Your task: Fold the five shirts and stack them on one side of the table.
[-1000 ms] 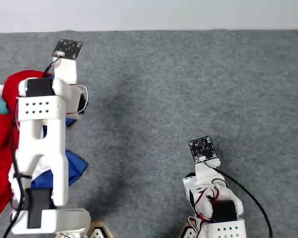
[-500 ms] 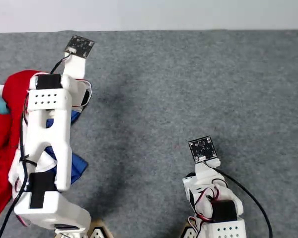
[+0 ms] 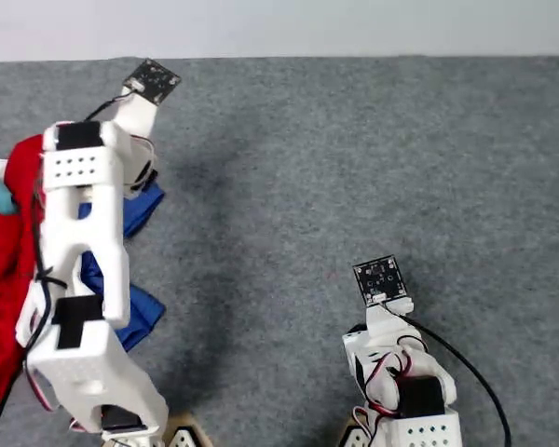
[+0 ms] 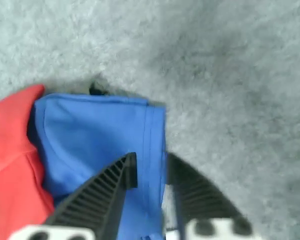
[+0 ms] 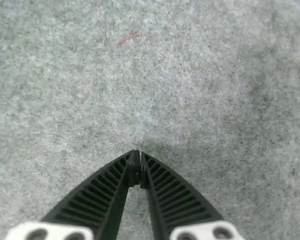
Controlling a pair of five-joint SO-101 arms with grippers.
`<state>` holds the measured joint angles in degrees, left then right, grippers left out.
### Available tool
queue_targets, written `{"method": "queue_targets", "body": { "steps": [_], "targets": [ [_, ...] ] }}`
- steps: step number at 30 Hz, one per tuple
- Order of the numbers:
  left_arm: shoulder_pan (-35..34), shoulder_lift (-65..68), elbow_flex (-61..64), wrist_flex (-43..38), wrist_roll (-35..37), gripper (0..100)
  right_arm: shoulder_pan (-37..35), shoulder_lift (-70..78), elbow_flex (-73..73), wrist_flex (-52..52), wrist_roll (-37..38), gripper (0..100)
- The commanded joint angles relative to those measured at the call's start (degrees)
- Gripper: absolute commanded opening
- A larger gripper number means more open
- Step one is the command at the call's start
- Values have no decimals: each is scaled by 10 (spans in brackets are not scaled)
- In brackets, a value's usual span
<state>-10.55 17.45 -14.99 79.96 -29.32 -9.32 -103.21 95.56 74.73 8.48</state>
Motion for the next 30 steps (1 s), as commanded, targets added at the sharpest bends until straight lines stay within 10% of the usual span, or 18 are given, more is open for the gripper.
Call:
{"method": "queue_targets", "body": {
  "steps": [1,17,30],
  "targets": [
    [-12,31,-76,53,-9,233,5,-7,9,1,6,9],
    [-55,346,-365,115,-57,235,5,-7,9,1,6,9],
    [-33,446,-548,206,-56,2,5,-7,9,1,6,9]
  ]
}}
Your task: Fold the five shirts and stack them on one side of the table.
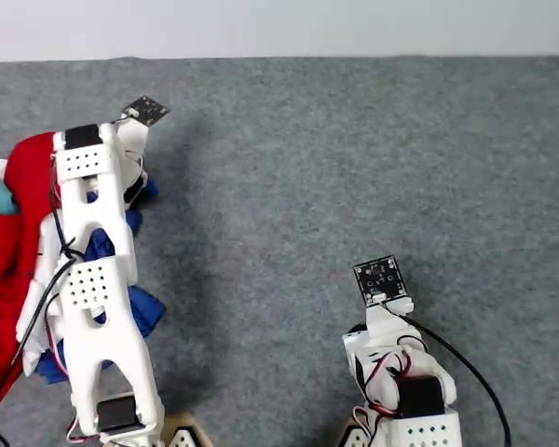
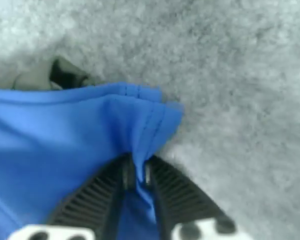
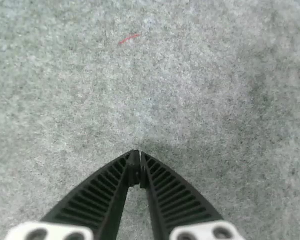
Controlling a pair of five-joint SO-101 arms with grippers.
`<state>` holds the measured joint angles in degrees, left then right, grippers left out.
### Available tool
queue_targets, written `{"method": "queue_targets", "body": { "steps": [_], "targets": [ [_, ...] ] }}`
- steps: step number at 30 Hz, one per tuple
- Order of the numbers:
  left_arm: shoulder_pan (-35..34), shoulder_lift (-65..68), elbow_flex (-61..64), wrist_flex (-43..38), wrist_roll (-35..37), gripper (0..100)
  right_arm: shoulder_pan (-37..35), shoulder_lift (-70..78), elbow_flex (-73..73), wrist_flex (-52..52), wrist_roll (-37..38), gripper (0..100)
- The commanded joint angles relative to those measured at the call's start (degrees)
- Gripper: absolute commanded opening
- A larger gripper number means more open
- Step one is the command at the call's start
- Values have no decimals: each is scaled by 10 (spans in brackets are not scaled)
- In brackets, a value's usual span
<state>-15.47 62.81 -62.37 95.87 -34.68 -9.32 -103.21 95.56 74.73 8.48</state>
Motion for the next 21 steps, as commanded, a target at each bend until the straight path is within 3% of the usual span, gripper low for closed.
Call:
{"method": "queue_targets", "body": {
  "steps": [1,7,13,21],
  "targets": [
    [24,-8,-104,47,-1,2,5,-7,9,1,6,9],
    [62,-80,-218,47,32,2,5,-7,9,1,6,9],
    [123,-211,-219,47,109,2,5,-7,9,1,6,9],
    [248,-384,-219,46,148,2,5,-7,9,1,6,9]
  ]
}}
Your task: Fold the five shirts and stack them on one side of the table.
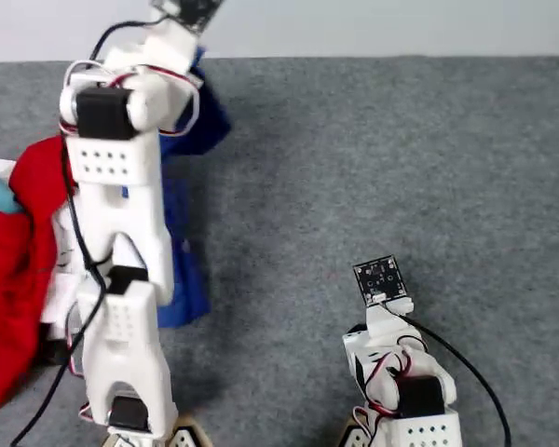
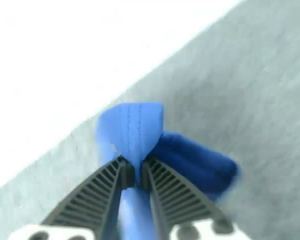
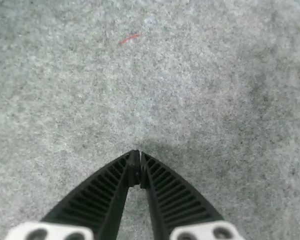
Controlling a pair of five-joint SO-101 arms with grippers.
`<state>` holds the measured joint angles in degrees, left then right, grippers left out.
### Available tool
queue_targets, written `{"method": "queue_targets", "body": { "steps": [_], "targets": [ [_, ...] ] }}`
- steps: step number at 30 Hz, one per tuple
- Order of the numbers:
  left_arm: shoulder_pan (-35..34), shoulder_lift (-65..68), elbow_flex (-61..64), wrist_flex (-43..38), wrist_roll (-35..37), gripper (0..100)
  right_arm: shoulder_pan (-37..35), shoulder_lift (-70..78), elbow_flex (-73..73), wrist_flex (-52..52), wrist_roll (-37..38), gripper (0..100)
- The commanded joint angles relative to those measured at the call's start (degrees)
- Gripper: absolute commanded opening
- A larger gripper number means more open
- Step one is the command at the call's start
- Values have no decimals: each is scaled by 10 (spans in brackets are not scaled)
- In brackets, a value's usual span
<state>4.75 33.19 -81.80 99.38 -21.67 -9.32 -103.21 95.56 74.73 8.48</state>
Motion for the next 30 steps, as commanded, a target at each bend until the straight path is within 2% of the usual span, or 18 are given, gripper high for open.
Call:
{"method": "queue_targets", "body": {
  "steps": [1,8,12,16,24,30],
  "targets": [
    [62,-107,-25,11,24,2,5,-7,9,1,6,9],
    [150,-206,-25,10,87,2,5,-7,9,1,6,9],
    [153,-211,-5,11,117,2,5,-7,9,1,6,9],
    [141,-195,87,11,156,2,5,-7,9,1,6,9],
    [155,-195,334,11,161,2,5,-7,9,1,6,9],
    [155,-196,382,11,161,2,5,-7,9,1,6,9]
  ]
}}
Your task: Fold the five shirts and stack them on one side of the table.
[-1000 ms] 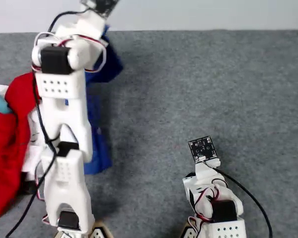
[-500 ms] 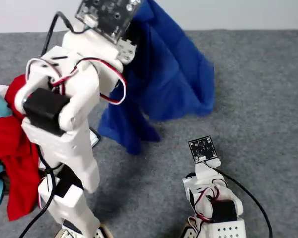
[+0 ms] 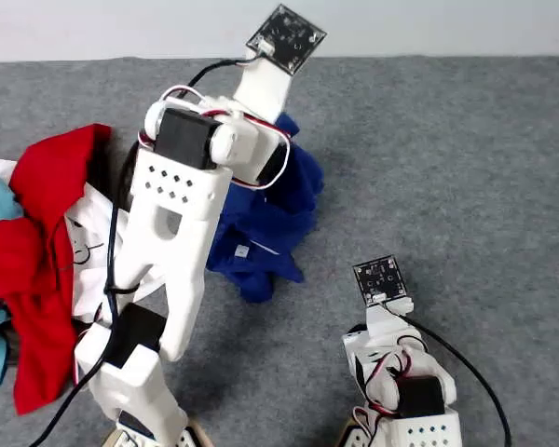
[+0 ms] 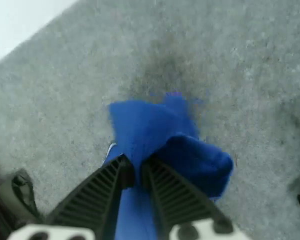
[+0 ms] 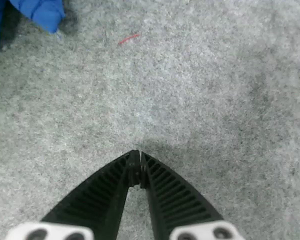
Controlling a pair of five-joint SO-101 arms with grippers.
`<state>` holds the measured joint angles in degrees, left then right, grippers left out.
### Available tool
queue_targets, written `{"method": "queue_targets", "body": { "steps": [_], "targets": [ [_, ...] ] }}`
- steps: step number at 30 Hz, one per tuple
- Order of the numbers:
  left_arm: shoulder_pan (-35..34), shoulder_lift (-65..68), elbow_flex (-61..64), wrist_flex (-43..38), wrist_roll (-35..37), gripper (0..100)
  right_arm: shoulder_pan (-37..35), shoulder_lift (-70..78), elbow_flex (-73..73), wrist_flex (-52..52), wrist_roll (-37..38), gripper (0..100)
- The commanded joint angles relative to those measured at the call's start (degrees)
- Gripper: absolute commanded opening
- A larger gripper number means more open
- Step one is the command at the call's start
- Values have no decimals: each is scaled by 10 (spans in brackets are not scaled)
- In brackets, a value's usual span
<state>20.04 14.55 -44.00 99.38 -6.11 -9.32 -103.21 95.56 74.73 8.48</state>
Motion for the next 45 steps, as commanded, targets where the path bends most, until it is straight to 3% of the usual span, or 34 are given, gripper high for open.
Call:
{"method": "queue_targets", "body": {
  "steps": [1,7,12,19,27,35,38,42,45],
  "targets": [
    [3,-10,3,11,5,3,5,-7,9,1,6,9],
    [3,-67,31,12,8,167,5,-7,9,1,6,9],
    [-12,-152,116,12,5,173,5,-7,9,1,6,9],
    [-94,-247,216,11,4,172,0,-7,9,-5,4,9],
    [-145,-318,313,11,-30,97,-81,-7,9,-13,5,9],
    [-199,-361,364,11,-30,93,-229,-7,8,-14,10,9],
    [-224,-371,377,11,-30,93,-170,-6,2,-19,10,9],
    [-256,-387,383,11,-32,93,-1,-7,-62,-28,16,9],
    [-276,-399,383,11,-33,93,60,-7,-85,-96,58,9]
  ]
}}
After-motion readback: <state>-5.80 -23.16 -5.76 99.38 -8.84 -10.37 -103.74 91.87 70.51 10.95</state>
